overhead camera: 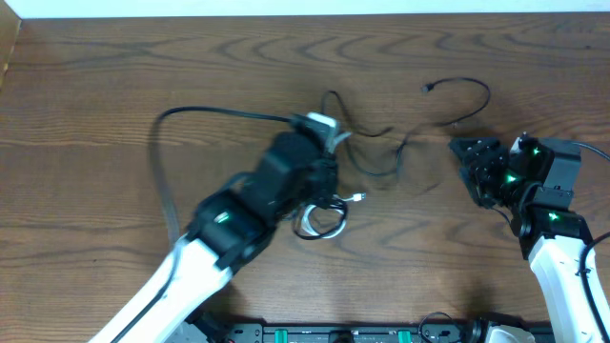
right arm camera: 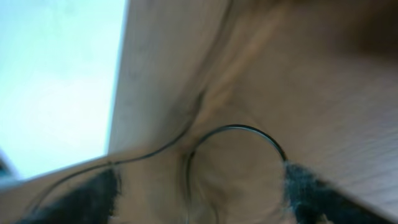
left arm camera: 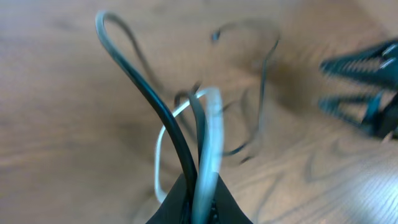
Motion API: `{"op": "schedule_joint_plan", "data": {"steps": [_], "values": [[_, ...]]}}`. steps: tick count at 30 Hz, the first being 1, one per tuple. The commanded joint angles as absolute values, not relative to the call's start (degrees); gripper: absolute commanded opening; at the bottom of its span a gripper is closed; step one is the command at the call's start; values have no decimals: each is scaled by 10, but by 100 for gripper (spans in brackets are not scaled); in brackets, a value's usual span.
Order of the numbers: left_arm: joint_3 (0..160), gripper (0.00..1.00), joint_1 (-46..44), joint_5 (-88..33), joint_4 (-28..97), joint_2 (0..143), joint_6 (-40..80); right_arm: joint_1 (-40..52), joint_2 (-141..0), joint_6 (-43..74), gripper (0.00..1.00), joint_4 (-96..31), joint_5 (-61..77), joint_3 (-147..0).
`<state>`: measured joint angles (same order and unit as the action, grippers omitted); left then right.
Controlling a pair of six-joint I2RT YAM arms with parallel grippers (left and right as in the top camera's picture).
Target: Untangle cables
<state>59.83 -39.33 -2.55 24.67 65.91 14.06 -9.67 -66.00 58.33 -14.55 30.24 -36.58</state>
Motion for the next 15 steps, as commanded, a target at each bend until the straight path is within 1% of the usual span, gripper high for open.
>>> {"op": "schedule_joint_plan", "data": {"steps": [1,6,10,12,15], "values": [[600,7,-360,28,246,580,111,-98,-660,565,99,-176,231,-369],[600,7,-320,53,246,515,97,-97,-660,564,99,-194,226,-369],[600,8,-296,52,246,491,96,-96,-660,545,99,-193,226,-369],[600,8,-291,52,246,489,97,-96,-660,513,99,-193,231,-369],[600,7,-291,52,245,494,106,-96,-660,422,99,-183,268,-369]]}}
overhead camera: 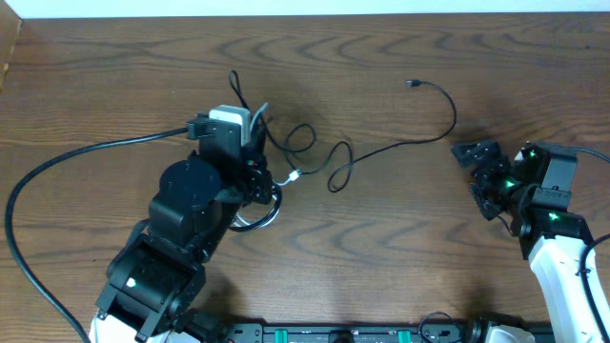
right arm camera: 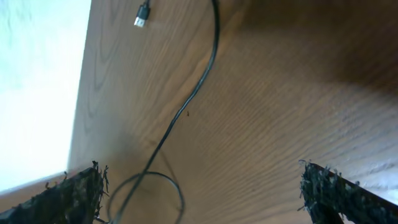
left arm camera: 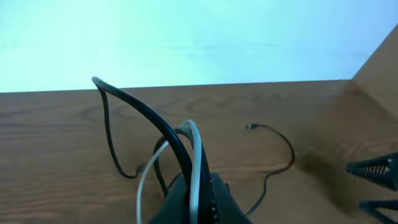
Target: Untangle cables
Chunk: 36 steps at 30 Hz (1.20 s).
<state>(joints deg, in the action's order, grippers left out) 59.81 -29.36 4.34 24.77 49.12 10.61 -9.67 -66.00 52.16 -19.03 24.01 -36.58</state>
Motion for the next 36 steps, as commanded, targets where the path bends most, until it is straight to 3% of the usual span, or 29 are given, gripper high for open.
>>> {"op": "schedule_joint_plan", "data": {"steps": [1,8,13,20,24,31,36], "values": [[600,8,-291,52,244,496,116,-94,-660,393,99,-175,281,-369],[600,7,-291,52,209,528,259,-35,-660,211,99,-85,426,-369],[600,7,-291,41,176,548,366,40,-660,136,99,-40,454,-369],[600,7,-290,-74,159,558,343,132,-660,12,98,-15,464,-369],[600,7,-291,-124,157,558,279,165,-660,-67,98,-3,541,-369],[600,8,-290,-124,116,560,227,167,-660,57,99,72,559,-369],[600,7,-290,-61,85,573,232,167,-660,287,99,164,558,-370]]}}
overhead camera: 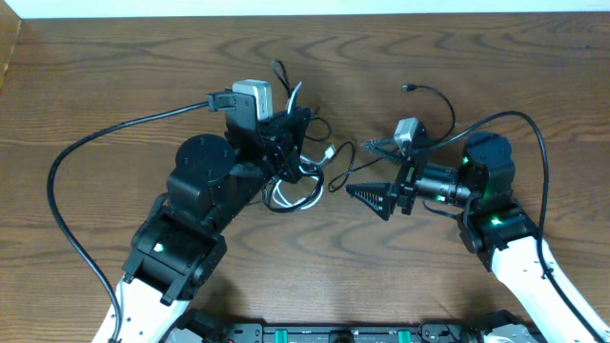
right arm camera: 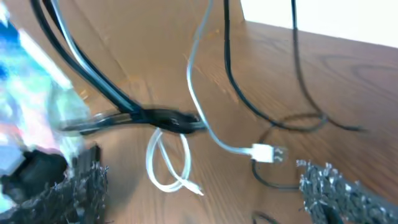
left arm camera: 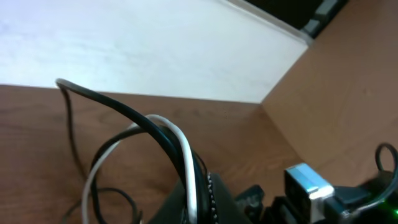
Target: Untangle cables
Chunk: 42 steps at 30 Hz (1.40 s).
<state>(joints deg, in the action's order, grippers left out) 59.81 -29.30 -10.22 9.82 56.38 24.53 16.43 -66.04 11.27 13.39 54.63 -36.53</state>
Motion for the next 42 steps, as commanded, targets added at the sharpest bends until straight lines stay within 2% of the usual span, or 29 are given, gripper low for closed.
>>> {"op": "schedule_joint_plan", "data": {"steps": [1,10,17,31,36,39,41,42], "values": [[600,7,-291,-59,80,577,232,167,-660,323,99,172,557,-369],[600,7,-291,-60,15,623,302,186,-660,639,99,171,545,-369],[600,7,-291,-60,-5,635,340,219,-660,649,99,175,512,-369],[600,7,-315,-68,-5,639,409,289,-660,642,79,174,410,-369],[600,7,-332,-69,-5,646,411,297,-660,633,61,174,389,-369],[600,8,-345,-69,-5,647,411,297,-660,609,18,169,378,-369],[600,7,-350,-68,-5,648,410,297,-660,598,2,161,369,-369],[600,7,-350,-68,-5,647,410,297,-660,594,1,152,362,-369]]}}
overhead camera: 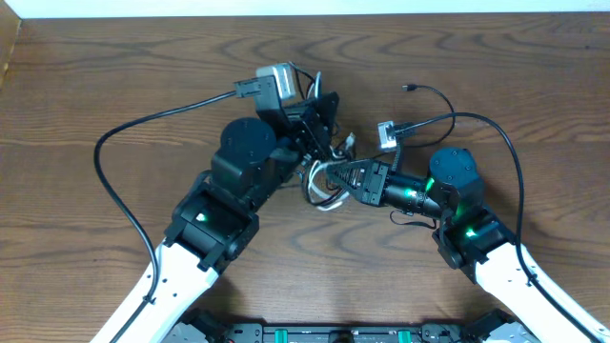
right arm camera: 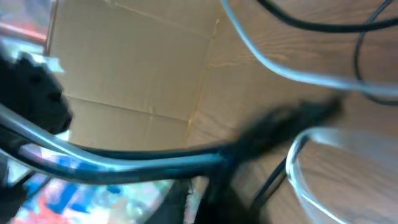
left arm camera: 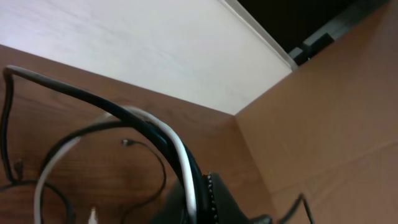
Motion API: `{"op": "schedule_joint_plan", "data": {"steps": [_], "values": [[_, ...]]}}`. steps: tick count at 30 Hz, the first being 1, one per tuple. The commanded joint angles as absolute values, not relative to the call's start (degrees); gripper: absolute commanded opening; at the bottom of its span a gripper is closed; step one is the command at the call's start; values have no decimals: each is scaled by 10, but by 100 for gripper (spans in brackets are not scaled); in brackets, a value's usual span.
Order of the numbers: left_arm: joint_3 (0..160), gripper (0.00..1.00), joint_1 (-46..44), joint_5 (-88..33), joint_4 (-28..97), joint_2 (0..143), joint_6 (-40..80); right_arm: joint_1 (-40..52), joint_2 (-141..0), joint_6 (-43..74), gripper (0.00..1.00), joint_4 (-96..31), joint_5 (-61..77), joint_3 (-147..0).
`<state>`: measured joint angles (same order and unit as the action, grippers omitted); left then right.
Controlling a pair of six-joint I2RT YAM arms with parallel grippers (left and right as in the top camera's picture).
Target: Untangle cables
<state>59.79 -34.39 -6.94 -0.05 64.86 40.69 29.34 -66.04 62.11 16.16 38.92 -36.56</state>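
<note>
A knot of black and white cables (overhead camera: 322,181) hangs at the table's middle, between both grippers. My left gripper (overhead camera: 322,124) is shut on a thick black cable (left arm camera: 93,99) and a white cable (left arm camera: 177,146), which run out of its jaws (left arm camera: 198,186). My right gripper (overhead camera: 334,174) points left into the knot. Its view is blurred, with its jaws close together (right arm camera: 214,180) on a black cable (right arm camera: 137,154). A white loop (right arm camera: 311,168) hangs beside it. A thin black cable ends in a small plug (overhead camera: 408,88) at the back right.
The wooden table (overhead camera: 95,57) runs to a white wall along the far edge. My left arm's own thick black lead (overhead camera: 105,162) loops out to the left. The right arm's lead (overhead camera: 510,171) arcs over on the right.
My right gripper was wide open just right of the knot; now it is further left, in the knot, with its jaws together. The left gripper has moved a little right, still holding its cables.
My left gripper held black and white cables at the table's middle while the right stood open at the far right. The left then held them further left and back. Later the right gripper was open beside the knot, and now it is shut in it.
</note>
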Motion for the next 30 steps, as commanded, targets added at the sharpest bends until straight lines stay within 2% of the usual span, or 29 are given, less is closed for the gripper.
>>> {"op": "schedule_joint_plan", "data": {"steps": [1,7,20,30], "values": [[600,8,-349,-65,-5,647,407,296,-660,590,1,141,355,-369],[600,8,-322,-53,-3,647,371,273,-660,567,1,67,331,-369],[600,8,-231,-53,34,632,371,173,-660,516,1,-79,329,-369],[600,7,-186,-53,48,595,371,116,-660,489,1,-189,273,-369]]}}
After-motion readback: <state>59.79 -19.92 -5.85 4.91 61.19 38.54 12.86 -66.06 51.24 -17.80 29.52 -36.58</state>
